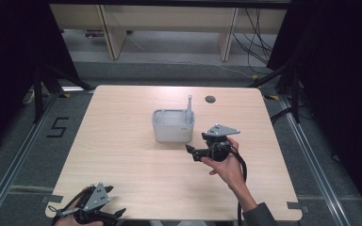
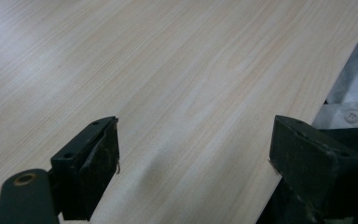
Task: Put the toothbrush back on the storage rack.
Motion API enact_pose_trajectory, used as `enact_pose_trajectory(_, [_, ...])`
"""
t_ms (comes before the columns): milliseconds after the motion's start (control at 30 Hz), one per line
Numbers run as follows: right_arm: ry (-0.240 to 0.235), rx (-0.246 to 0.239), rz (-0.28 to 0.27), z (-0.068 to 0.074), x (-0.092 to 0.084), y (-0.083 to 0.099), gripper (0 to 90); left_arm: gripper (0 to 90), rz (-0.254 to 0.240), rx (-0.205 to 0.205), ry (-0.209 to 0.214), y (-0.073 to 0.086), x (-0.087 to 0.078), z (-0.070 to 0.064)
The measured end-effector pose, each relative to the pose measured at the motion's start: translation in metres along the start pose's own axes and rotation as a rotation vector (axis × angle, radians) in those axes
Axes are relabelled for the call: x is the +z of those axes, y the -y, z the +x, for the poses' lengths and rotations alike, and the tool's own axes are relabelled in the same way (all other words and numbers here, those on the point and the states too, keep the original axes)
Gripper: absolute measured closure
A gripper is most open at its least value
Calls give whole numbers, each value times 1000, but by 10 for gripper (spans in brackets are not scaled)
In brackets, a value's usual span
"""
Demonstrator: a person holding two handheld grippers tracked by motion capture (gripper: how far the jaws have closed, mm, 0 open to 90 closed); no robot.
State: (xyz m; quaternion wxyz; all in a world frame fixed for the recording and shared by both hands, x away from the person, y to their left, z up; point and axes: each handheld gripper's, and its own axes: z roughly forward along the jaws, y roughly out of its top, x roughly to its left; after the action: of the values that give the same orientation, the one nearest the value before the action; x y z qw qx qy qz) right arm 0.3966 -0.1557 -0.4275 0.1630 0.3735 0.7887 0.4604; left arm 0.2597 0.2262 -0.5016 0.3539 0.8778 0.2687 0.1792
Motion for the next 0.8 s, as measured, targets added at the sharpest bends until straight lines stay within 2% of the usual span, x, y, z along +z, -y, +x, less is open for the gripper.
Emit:
enact_pose_trajectory(33, [-9,17,13,2,-1,2,215,157,2,-1,-2,0,0,0])
enact_pose_trajectory(67, [-5,-14,-5,0,0,3,215,157,3,1,1,0,0,0])
enact_pose_trajectory(133, [-12,13,15,2,-2,5,213,157,1,1,0,0,0,0])
enact_pose_trajectory(167, [-15,-13,2,1,-1,6,212,157,1,2,0,0,0,0])
enact_pose_trajectory(233, [-13,-7,6,2,-1,7,212,157,2,1,0,0,0,0])
enact_pose_trajectory(333, [-14,-28,9,3,-1,10,212,157,-4,-3,-5,0,0,-1])
enact_pose_trajectory(400, [-30,3,25,6,-2,12,211,157,-3,-6,-4,0,0,-1])
enact_pose_trajectory(467, [-24,-12,32,7,-2,15,212,157,-2,2,-4,0,0,0])
enact_pose_trajectory(500, [-20,-37,32,6,-2,16,212,157,1,1,-2,0,0,0])
enact_pose_trajectory(533, [-34,-12,26,8,-1,18,211,157,-4,1,3,0,0,0])
enact_pose_trajectory(567, [-32,-10,43,9,-2,19,211,157,-3,-2,3,0,0,-1])
enact_pose_trajectory(600, [-25,-33,37,7,-2,19,211,157,-4,-6,-5,0,0,-1])
enact_pose_trajectory(633, [-37,-5,46,10,-2,21,211,157,2,1,-1,0,0,0])
enact_pose_trajectory(667, [-42,-24,40,9,-2,22,211,157,0,0,-3,0,0,0])
enact_pose_trajectory(700, [-33,2,51,12,-3,24,211,157,1,0,-2,0,0,0])
enact_pose_trajectory(767, [-50,-23,48,11,-2,26,211,157,-3,-1,3,0,0,-1])
enact_pose_trajectory(800, [-41,-14,57,12,-3,27,211,157,0,-2,-1,0,0,0])
